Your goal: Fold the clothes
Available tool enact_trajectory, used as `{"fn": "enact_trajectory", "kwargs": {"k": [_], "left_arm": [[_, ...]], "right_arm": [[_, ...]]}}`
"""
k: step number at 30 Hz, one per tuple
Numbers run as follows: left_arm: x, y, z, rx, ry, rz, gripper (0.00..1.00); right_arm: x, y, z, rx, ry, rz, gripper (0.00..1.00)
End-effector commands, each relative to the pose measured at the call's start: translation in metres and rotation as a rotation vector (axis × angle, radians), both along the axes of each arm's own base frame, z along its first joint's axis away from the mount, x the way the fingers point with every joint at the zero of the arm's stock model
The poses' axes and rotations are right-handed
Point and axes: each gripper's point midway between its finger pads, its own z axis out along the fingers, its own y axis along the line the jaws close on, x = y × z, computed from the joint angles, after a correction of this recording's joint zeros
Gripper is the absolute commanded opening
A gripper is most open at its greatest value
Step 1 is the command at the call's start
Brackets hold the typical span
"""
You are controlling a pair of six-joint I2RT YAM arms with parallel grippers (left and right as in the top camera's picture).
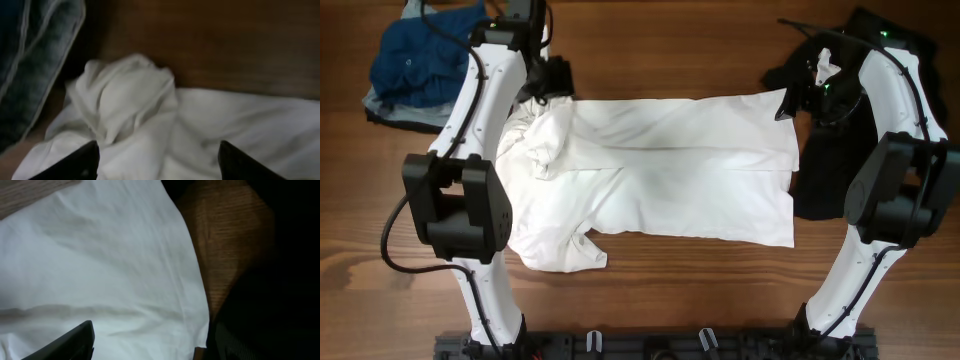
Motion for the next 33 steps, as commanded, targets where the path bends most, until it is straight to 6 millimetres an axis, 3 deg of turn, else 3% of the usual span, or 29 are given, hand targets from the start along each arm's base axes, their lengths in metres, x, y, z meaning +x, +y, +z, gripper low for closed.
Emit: {"fn": "enact_trajectory", "kwargs": {"k": [1,6,11,13,17,19,24,33], "left_arm": [[0.024,-0.019,-0.022,0.003,-0.048,-0.133,0.78],[0.048,-0.008,-0.055,0.079,-0.082,-0.104,0.78],[0.054,0.003,-0.064,0.142,-0.089,-0.078,0.76],[0.055,0.008,-0.063,0.170,-0.093,-0.064,0.69],[0.053,0.011,-0.064,0.182,-0.084,-0.060,0.41],[0.052,0.011,-0.064,0.183,-0.079,-0.061,0.41],[0.057,0.010,-0.068,0.184,-0.096,-0.059,0.59],[0.064,0.010,-0.082,0.190,-0.104,-0.056,0.37]], "right_arm": [[0.003,0.002,0.010,0.007,-0.030,-0.012,0.79],[0.003,0.002,0.010,0.007,-0.031,-0.012,0.79],[0.003,0.001,0.010,0.007,-0.029,-0.027,0.79],[0.004,0.001,0.010,0.007,-0.030,-0.027,0.79],[0.004,0.001,0.010,0.007,-0.030,-0.027,0.79],[0.004,0.001,0.010,0.007,-0.032,-0.027,0.79],[0.007,0.001,0.010,0.005,-0.043,-0.027,0.79],[0.009,0.000,0.010,0.004,-0.051,-0.027,0.79]]}}
